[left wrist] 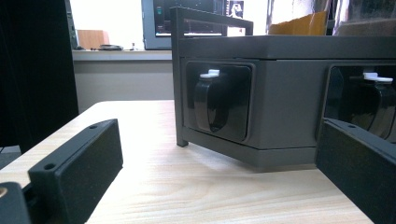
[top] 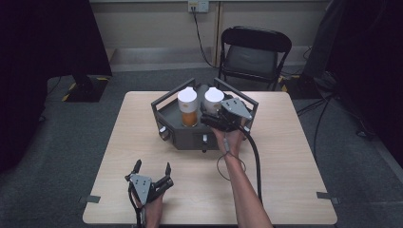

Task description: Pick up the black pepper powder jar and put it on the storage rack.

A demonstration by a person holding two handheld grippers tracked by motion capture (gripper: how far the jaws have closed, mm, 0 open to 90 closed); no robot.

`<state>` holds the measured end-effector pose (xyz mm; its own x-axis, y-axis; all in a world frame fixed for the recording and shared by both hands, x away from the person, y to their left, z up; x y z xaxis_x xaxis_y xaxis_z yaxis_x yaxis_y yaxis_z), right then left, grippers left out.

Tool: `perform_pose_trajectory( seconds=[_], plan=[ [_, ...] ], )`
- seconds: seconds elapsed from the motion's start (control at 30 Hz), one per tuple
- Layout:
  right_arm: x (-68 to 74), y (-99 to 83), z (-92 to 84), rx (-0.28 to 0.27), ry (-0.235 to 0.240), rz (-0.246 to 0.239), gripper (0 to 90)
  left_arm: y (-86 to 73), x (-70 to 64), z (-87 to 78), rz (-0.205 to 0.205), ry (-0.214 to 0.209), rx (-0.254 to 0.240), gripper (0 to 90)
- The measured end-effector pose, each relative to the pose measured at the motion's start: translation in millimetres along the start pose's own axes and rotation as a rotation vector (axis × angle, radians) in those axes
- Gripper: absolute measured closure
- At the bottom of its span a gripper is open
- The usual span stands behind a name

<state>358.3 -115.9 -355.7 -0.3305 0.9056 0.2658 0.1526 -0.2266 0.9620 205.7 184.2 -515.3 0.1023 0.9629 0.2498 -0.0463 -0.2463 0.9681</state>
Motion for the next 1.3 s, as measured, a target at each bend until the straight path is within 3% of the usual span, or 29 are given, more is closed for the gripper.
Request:
perform_pose_trajectory(
  seconds=[0.43, 0.8, 0.97, 1.3],
  plan=[
    [3.4, -2.5, -19.2, -0.079, 0.0, 0.006, 0.0, 0.0, 0.0, 0.0, 0.0, 0.0, 0.0, 0.7],
    [3.0, -7.2, -32.9, -0.092, 0.004, 0.02, 0.0, 0.0, 0.0, 0.0, 0.0, 0.0, 0.0, 0.7],
    [3.4, -10.8, -39.8, -0.088, 0.008, 0.048, 0.0, 0.0, 0.0, 0.0, 0.0, 0.0, 0.0, 0.6],
    [2.0, -16.6, -50.8, -0.097, 0.016, 0.044, 0.0, 0.0, 0.0, 0.0, 0.0, 0.0, 0.0, 0.6]
  ],
)
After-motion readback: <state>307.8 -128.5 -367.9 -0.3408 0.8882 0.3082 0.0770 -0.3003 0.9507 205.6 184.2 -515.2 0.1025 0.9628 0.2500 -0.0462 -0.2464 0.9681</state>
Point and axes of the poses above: each handheld gripper's, and its own axes: z roughly forward along the jaws, y roughly out of its top, x roughly to its left, the point moved 4 cm from there along z, roughly forward along the jaws, and after that the axes turned 15 degrees about z, right-handed, at the moved point
